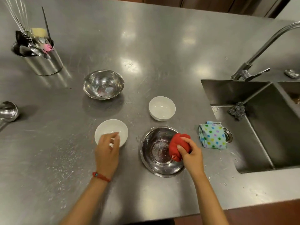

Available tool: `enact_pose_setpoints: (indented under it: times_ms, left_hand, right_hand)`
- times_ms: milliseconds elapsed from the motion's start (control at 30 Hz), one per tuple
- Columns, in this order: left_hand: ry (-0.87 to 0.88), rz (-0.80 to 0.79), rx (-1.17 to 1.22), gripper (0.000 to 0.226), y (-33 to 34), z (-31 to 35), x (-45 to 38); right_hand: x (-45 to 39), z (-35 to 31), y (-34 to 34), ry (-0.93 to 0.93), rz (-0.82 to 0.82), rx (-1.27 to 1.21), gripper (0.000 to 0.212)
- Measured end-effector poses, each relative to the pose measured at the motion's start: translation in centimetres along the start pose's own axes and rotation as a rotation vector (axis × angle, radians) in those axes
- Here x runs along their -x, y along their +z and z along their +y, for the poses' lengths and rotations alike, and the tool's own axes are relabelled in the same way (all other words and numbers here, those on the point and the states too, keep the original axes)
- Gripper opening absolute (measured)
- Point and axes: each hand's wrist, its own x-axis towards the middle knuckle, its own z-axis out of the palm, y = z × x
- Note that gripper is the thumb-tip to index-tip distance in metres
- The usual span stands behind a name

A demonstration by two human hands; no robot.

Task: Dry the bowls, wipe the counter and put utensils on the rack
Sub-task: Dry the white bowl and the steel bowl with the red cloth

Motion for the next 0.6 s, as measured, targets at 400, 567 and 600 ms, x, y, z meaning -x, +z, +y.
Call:
enact_pose_setpoints:
  times_ms: [400,567,600]
  left_hand:
    - [-0.448,-0.338,0.15,0.02,7.4,-0.2,4.1]
    - [-0.444,-0.24,0.168,0.032,8.2,-0.2,4.0]
    - [-0.433,-0.239,0.172,0.031,8.3,-0.2,4.1]
  right_hand:
    - [-1.7,1.2,2.9,-0.112,-0.221,0.643,0.033]
    - [-0.9,1.9,3.6,-0.089,-0.291,0.65,0.034]
    - [-0.5,2.0,3.9,-0.114,-0.323,0.627,0.034]
